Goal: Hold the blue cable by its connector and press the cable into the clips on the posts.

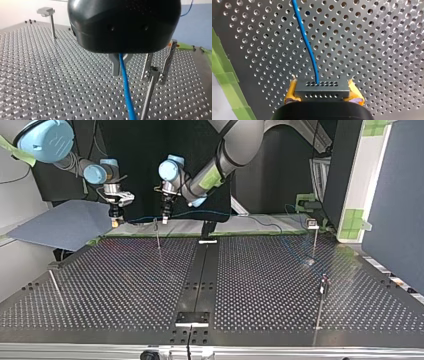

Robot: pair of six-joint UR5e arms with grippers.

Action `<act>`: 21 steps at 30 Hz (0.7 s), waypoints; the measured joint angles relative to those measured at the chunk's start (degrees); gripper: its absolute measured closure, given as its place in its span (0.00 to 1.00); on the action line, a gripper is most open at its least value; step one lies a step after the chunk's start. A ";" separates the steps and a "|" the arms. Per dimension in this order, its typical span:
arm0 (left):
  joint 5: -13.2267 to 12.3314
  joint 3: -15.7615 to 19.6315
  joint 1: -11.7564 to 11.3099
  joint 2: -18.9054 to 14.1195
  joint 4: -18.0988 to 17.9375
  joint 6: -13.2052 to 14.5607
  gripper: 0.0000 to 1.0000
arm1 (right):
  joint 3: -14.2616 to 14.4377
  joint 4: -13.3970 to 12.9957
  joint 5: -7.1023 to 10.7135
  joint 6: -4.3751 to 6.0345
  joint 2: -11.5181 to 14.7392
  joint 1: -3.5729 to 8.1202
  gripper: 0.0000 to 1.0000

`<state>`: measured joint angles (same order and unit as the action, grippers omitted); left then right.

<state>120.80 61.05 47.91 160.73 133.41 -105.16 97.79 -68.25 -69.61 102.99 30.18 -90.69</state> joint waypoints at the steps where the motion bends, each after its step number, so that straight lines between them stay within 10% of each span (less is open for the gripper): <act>1: -0.11 -0.02 0.04 0.20 -0.42 -0.02 1.00 | 0.00 -0.01 0.00 0.00 -0.05 -0.02 1.00; 21: -2.17 -0.25 -0.88 1.87 -4.08 -0.30 1.00 | -1.56 1.03 0.00 -0.57 -1.76 -0.29 1.00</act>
<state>118.64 60.80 47.03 162.60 129.34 -105.46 96.23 -67.22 -69.62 102.42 28.42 -90.98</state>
